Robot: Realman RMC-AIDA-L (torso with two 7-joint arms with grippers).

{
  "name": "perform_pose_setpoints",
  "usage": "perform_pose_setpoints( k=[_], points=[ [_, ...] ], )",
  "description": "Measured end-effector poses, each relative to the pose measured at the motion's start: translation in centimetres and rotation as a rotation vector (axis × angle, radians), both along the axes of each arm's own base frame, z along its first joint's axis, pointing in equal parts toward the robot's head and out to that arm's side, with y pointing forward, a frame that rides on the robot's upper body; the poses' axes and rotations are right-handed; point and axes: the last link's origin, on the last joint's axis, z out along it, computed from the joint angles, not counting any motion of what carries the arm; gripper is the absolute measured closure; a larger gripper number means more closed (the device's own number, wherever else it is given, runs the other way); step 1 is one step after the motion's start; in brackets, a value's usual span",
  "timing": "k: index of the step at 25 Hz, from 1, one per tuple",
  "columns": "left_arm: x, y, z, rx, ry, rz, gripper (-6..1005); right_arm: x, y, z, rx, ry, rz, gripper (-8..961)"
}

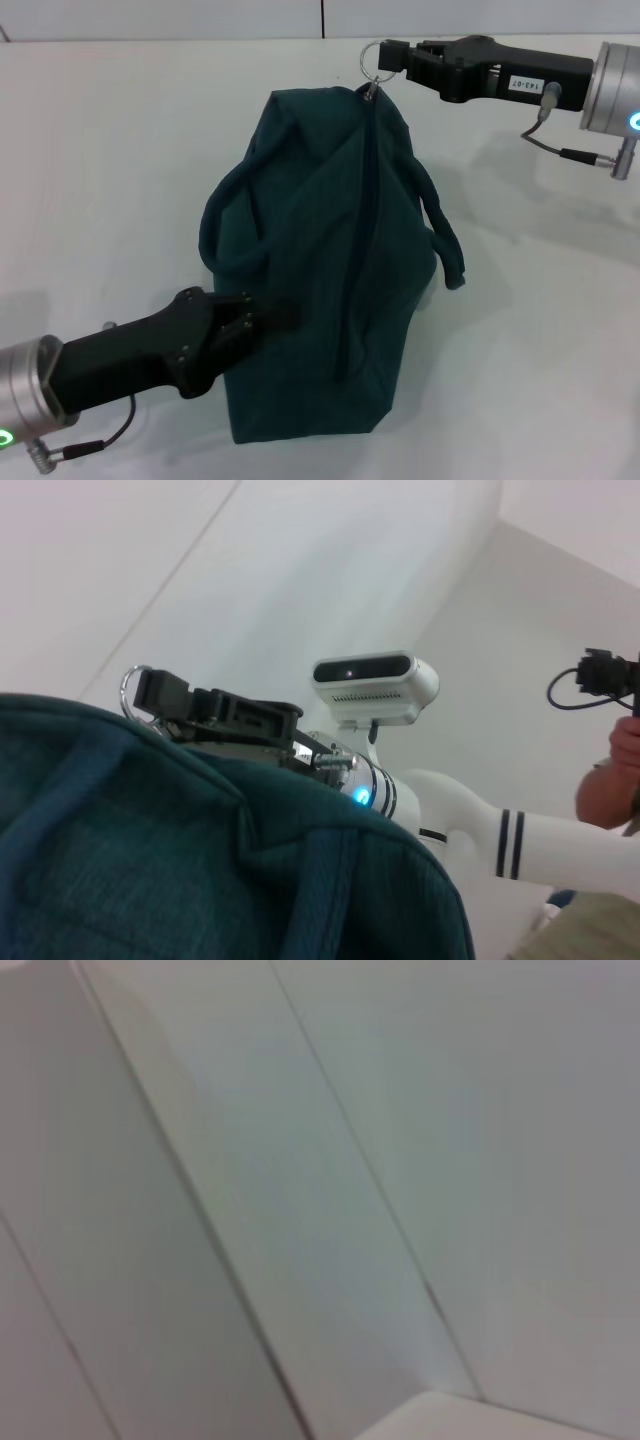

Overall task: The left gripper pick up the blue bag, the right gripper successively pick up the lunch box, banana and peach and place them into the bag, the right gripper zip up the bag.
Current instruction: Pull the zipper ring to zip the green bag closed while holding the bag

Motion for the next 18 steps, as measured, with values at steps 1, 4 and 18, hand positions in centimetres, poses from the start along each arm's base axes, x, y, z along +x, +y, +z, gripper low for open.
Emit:
perform_pose_setpoints(
  k=[1, 4, 18],
  points=[
    [-0.2, -0.1, 0.1, 0.005, 0.001, 0.007, 935, 0.1, 0.2, 0.0, 0.015, -0.008, -0.002, 943],
    [-0.6, -0.4, 0.3, 0.018, -0.001, 0.026, 937, 0.4, 0.5, -0.1, 0.044, -0.021, -0.014, 943],
    [-2.5, 0.8, 0.7, 0.118, 0.046, 0.181, 928, 0.3, -1.1, 1.6, 0.095, -0.003, 0.048, 943]
  ],
)
